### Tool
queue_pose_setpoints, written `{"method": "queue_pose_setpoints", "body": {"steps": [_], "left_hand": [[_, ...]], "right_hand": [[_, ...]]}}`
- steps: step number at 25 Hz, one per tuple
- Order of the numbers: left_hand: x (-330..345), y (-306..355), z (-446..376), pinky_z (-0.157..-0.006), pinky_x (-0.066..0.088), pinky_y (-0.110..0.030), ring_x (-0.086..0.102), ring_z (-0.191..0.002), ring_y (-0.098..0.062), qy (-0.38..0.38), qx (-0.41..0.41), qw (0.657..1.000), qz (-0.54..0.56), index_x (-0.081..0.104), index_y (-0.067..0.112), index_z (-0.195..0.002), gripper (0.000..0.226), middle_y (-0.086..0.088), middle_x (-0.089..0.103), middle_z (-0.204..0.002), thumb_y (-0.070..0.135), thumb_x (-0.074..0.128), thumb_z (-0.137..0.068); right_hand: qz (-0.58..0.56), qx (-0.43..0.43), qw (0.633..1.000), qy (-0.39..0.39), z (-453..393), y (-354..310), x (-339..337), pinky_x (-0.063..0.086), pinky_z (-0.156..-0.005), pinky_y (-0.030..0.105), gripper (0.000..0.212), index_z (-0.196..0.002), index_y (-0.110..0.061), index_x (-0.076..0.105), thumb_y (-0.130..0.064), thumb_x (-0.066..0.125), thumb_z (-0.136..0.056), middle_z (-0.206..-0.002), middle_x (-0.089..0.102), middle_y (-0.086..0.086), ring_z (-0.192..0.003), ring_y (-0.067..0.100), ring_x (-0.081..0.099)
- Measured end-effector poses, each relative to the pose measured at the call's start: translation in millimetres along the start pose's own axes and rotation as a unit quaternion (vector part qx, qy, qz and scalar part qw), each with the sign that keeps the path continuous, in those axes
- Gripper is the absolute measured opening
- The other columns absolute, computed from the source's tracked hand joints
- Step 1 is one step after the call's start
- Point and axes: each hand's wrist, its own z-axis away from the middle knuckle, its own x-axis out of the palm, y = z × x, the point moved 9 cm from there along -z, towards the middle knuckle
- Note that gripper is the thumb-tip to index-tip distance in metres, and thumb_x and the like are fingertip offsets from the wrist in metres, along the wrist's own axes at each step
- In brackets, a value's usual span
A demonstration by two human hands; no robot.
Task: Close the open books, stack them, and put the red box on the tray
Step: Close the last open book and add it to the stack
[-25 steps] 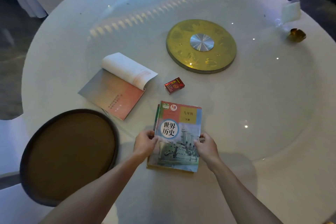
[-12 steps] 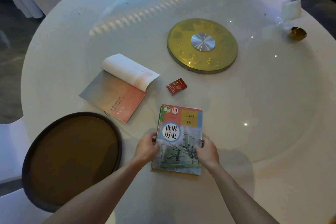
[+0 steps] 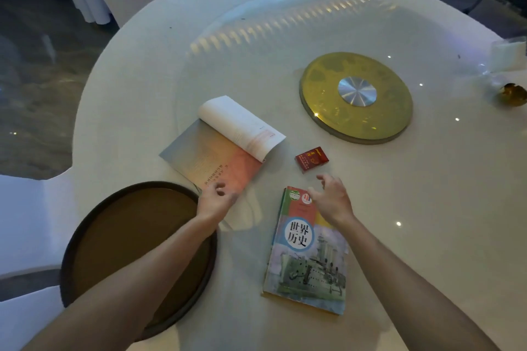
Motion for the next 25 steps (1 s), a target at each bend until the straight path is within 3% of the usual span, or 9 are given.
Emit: {"method": "queue_pose_setpoints", "body": {"steps": [3, 10, 14, 17, 19, 22, 25], "left_hand": [[-40.8, 1.9, -32.6, -0.059, 0.044, -0.021, 0.061, -0.096, -0.017, 0.048, -0.041, 0.996, 0.064, 0.05, 0.01, -0.141, 0.06, -0.008, 0.061, -0.13, 0.029, 0.074, -0.089], [-92.3, -22.8, -91.3, -0.049, 0.045, -0.02, 0.065, -0.082, -0.018, 0.133, -0.127, 0.978, 0.1, 0.054, 0.008, -0.126, 0.048, -0.012, 0.065, -0.12, 0.026, 0.075, -0.087], [-88.6, -29.8, -112.0, -0.062, 0.059, -0.032, 0.066, -0.074, -0.015, 0.102, -0.141, 0.978, 0.116, 0.06, 0.012, -0.1, 0.015, -0.009, 0.071, -0.098, 0.019, 0.07, -0.093], [-89.5, -32.4, -120.9, -0.075, 0.063, -0.039, 0.071, -0.083, -0.022, 0.103, -0.146, 0.977, 0.118, 0.062, 0.01, -0.102, 0.017, -0.01, 0.072, -0.1, 0.018, 0.072, -0.09], [-90.9, -35.0, -122.0, -0.073, 0.064, -0.039, 0.072, -0.09, -0.024, 0.112, -0.15, 0.975, 0.118, 0.062, 0.008, -0.112, 0.028, -0.009, 0.072, -0.104, 0.02, 0.073, -0.089], [-95.2, -37.6, -119.9, -0.055, 0.055, -0.027, 0.071, -0.081, -0.02, 0.131, -0.149, 0.973, 0.119, 0.064, 0.006, -0.11, 0.025, -0.009, 0.072, -0.102, 0.024, 0.068, -0.092], [-94.5, -28.0, -114.5, -0.063, 0.06, -0.032, 0.072, -0.081, -0.02, 0.14, -0.134, 0.965, 0.179, 0.066, 0.003, -0.102, 0.022, -0.009, 0.074, -0.096, 0.023, 0.063, -0.096]], "right_hand": [[0.011, -0.047, 0.998, -0.032, -36.0, -58.4, 8.6, 0.053, -0.103, 0.048, 0.054, -0.14, -0.011, 0.06, -0.032, 0.07, -0.091, -0.132, 0.064, 0.014, -0.12, 0.029, 0.063], [0.074, -0.08, 0.99, -0.09, -110.9, -143.3, 48.8, 0.043, -0.111, 0.044, 0.069, -0.155, -0.012, 0.044, -0.039, 0.067, -0.096, -0.156, 0.051, 0.013, -0.142, 0.031, 0.05], [0.085, -0.058, 0.989, -0.111, -141.0, -155.8, 78.9, 0.044, -0.106, 0.042, 0.062, -0.153, -0.011, 0.045, -0.035, 0.059, -0.097, -0.153, 0.052, 0.014, -0.138, 0.033, 0.051], [0.072, -0.035, 0.99, -0.113, -156.0, -154.5, 93.1, 0.047, -0.1, 0.042, 0.059, -0.143, -0.008, 0.051, -0.029, 0.061, -0.09, -0.144, 0.054, 0.015, -0.131, 0.034, 0.053], [0.072, -0.011, 0.992, -0.107, -160.4, -150.3, 95.8, 0.044, -0.106, 0.047, 0.066, -0.147, -0.007, 0.047, -0.033, 0.06, -0.088, -0.146, 0.052, 0.017, -0.137, 0.036, 0.046], [0.061, 0.006, 0.994, -0.092, -159.9, -147.6, 95.5, 0.04, -0.112, 0.053, 0.083, -0.157, -0.009, 0.039, -0.046, 0.058, -0.085, -0.159, 0.039, 0.017, -0.144, 0.038, 0.04], [0.062, 0.002, 0.994, -0.094, -152.9, -148.2, 98.8, 0.047, -0.108, 0.054, 0.083, -0.154, -0.009, 0.044, -0.057, 0.048, -0.086, -0.156, 0.038, 0.014, -0.133, 0.037, 0.052]]}}
